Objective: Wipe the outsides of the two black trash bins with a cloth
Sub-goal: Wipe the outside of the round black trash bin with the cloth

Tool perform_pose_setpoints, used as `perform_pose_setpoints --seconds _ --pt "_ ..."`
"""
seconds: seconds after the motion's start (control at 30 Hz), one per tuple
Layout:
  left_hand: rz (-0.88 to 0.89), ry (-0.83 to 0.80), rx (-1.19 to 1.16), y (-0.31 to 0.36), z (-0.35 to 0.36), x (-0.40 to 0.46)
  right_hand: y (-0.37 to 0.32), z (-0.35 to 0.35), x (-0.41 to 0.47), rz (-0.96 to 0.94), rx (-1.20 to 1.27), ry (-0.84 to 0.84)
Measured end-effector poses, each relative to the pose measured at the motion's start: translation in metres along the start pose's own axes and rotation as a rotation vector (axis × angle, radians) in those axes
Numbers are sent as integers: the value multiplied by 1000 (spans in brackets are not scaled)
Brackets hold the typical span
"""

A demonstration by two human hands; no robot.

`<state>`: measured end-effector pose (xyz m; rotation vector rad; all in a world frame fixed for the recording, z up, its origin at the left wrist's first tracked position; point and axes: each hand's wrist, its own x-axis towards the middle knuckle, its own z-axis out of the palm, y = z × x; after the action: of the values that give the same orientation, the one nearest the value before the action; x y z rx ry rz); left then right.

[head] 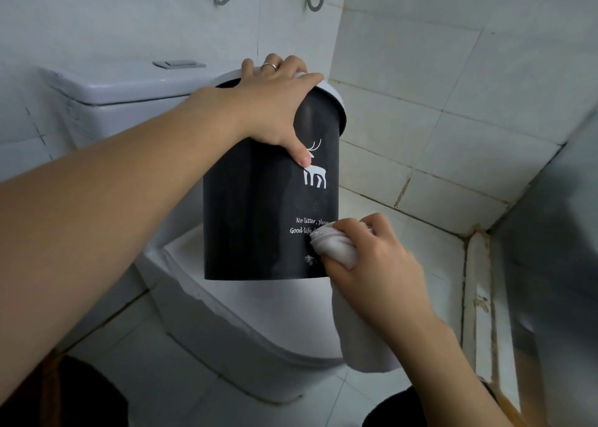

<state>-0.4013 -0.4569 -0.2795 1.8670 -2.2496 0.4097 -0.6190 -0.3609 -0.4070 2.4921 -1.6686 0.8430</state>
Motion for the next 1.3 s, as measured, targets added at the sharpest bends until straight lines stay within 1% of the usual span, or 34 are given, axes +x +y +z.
perform_pose_setpoints --seconds 0.1,0.27,0.33,0.57,0.63,0.73,0.8,0.9,1.0,1.07,1.2,1.3 --pt "-4 10 9 1 0 1 5 -1 1 45 -32 -2" --pt "-17 5 -1 -2 2 2 -16 2 -11 -84 47 12" --pt "-21 -1 -5 -3 2 2 -17 4 -12 -105 61 13" --pt "-33 9 8 -2 1 -1 5 5 -2 38 70 7" --pt "-30 13 6 -2 1 -1 0 4 -5 12 67 16" --pt "-18 24 5 -3 1 -2 -15 2 -13 -99 94 19" --pt "-12 26 4 -3 1 -2 -22 3 -16 -131 111 5" --pt "-17 24 6 -3 2 -2 -14 4 -10 -88 77 14" --pt "-23 31 1 -5 3 -3 1 3 -2 18 36 3" --pt "-18 36 0 -5 3 -3 2 3 -2 35 29 8" --pt "-3 30 -7 -4 3 -2 -13 2 -9 -69 67 2" --pt "-1 32 -3 -2 2 -2 -12 2 -9 -70 83 -6"
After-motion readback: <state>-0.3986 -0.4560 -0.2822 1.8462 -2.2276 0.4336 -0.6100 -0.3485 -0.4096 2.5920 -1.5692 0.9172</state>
